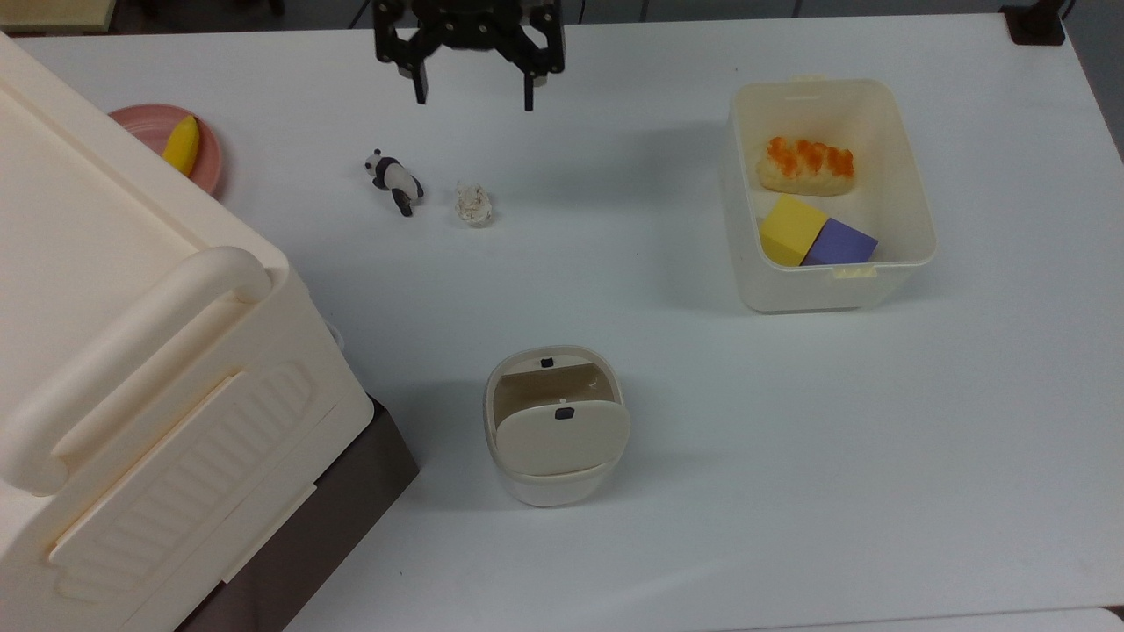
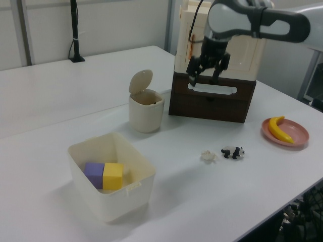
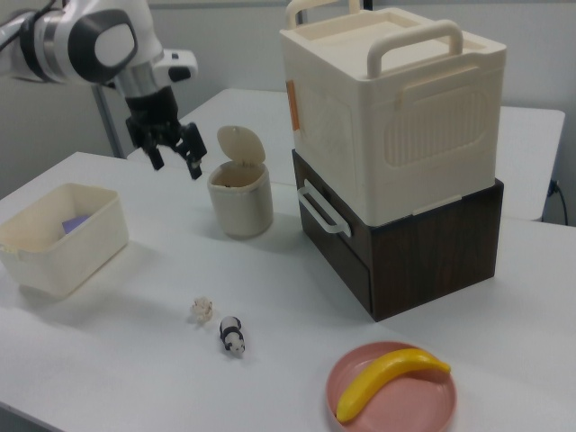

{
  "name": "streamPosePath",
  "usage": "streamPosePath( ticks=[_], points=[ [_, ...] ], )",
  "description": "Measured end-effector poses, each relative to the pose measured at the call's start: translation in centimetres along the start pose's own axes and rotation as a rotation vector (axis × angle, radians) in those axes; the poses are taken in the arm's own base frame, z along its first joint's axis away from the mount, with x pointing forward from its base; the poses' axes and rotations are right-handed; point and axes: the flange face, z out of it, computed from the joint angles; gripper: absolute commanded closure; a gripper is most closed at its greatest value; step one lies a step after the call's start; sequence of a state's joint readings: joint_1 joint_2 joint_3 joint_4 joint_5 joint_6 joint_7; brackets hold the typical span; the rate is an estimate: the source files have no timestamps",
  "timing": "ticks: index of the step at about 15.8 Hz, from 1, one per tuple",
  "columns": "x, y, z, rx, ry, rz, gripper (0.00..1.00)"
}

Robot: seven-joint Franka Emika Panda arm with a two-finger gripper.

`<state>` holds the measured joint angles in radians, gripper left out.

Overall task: Grab it up and put it in the trash
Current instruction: 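Move the gripper toward the small white wrapper beside the panda figurine, then lower the open gripper over the white wrapper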

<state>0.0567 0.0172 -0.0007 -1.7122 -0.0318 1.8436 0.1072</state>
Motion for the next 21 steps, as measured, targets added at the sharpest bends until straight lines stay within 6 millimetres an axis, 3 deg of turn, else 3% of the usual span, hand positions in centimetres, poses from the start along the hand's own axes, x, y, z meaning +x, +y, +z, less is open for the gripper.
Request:
streamPosePath(
  ticks=[5,15,21],
  points=[
    [-1.6,-0.7,4.6,0.004,-0.095,0.084,0.00],
    [-4.7,1.8,11.9,0.000,-0.200,0.361,0.00],
    [-5.1,4.0,14.0,-0.006,-0.216,0.406,0.00]
  ],
)
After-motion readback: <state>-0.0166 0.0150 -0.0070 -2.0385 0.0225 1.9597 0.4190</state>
